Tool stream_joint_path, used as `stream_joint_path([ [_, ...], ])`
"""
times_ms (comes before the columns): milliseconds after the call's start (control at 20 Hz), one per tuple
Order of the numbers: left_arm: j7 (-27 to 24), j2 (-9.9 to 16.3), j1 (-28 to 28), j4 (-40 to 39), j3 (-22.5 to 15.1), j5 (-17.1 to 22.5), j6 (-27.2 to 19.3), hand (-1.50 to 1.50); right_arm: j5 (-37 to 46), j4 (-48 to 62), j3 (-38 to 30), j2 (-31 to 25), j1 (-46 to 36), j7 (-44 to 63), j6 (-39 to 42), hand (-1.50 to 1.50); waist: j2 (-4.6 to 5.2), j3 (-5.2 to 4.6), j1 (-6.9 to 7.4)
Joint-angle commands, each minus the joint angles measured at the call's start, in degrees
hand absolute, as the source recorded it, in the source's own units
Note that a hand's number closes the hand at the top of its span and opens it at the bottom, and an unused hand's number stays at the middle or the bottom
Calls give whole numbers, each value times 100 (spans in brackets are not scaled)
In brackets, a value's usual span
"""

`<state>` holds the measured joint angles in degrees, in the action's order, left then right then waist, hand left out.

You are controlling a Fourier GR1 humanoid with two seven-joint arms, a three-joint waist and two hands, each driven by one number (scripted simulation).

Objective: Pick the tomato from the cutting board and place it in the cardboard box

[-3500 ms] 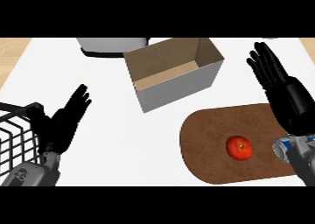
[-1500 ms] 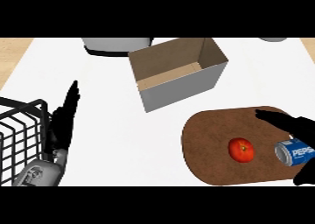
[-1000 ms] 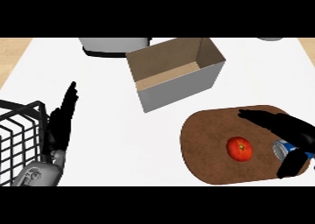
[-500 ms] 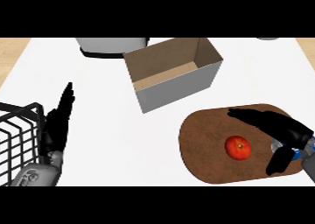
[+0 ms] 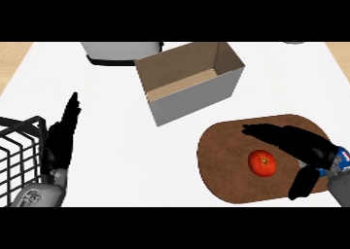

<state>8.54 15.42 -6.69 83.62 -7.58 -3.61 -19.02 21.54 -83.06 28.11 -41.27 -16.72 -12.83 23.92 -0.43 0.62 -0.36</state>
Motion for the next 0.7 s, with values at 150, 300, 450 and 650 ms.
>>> stream_joint_path([
  [150, -257, 1020, 376, -342, 625, -231, 368, 0, 468, -287, 330, 15, 368, 573, 0, -150, 31, -69, 53],
  [300, -40, 1022, 255, -235, 666, -269, 485, 0, 654, -20, 410, 338, 327, 898, -129, -150, 45, -61, 116],
  [450, -112, 933, 120, -459, 801, -315, 504, 0, 668, -83, 349, 361, 192, 916, -49, -150, 52, -66, 74],
  [650, -122, 710, 353, -196, 579, -652, 378, 0, 1215, 343, 325, 663, 181, 602, -1015, 150, 54, -48, 163],
])
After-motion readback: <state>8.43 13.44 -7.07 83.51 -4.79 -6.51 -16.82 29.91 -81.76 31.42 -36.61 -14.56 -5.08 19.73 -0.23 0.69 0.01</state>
